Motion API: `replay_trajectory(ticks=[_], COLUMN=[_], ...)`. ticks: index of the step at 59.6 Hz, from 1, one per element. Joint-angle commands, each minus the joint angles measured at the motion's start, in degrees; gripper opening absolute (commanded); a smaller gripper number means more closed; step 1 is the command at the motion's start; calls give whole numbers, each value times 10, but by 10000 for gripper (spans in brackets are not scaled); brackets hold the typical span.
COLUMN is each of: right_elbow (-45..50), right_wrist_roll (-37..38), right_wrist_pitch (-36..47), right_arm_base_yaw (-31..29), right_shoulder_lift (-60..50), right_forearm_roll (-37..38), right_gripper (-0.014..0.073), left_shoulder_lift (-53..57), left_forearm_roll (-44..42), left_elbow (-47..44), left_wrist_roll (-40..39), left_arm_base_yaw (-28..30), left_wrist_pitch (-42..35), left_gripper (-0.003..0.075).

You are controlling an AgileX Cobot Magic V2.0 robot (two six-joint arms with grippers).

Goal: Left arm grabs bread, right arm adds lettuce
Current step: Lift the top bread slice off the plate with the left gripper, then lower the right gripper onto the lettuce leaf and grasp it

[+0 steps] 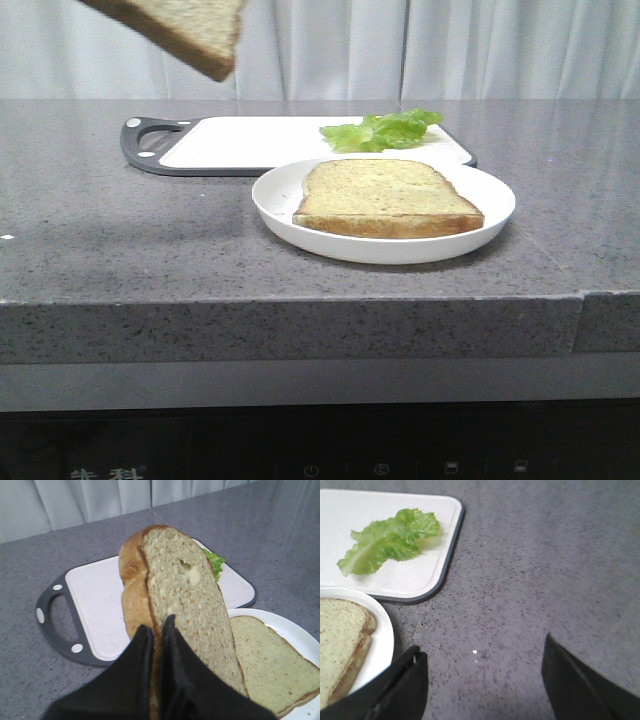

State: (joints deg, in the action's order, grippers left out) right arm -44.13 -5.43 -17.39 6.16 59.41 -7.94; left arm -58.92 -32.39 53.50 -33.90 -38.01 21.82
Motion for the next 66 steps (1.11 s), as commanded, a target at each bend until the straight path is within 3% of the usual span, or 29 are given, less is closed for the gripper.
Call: replay_trajectory(ticks=[1, 11, 34, 47, 66], right_elbow=[-85, -225, -537, -619, -625], right_wrist_roll=[-35, -58, -85, -85, -90], right_wrist_pitch=[34, -3, -127, -169, -166], right_arm_base_yaw=[21, 46, 89, 91, 91], right_shoulder_lift=[85, 233, 488, 554, 568], right_forearm_roll=[7, 7, 6, 7, 7], right_gripper=[504, 504, 504, 497, 164], left_shoulder_lift=[46, 93, 113, 113, 113], left_forearm_roll=[-106, -237, -245, -245, -245], left_elbow=[-15, -56, -63, -63, -63], left_wrist_roll=[-116, -246, -247, -247, -247], left_arm_base_yaw=[1, 1, 1, 1, 1], left_wrist_pitch=[-42, 11, 45, 46, 46], left_gripper=[-21, -21, -21, -21, -21])
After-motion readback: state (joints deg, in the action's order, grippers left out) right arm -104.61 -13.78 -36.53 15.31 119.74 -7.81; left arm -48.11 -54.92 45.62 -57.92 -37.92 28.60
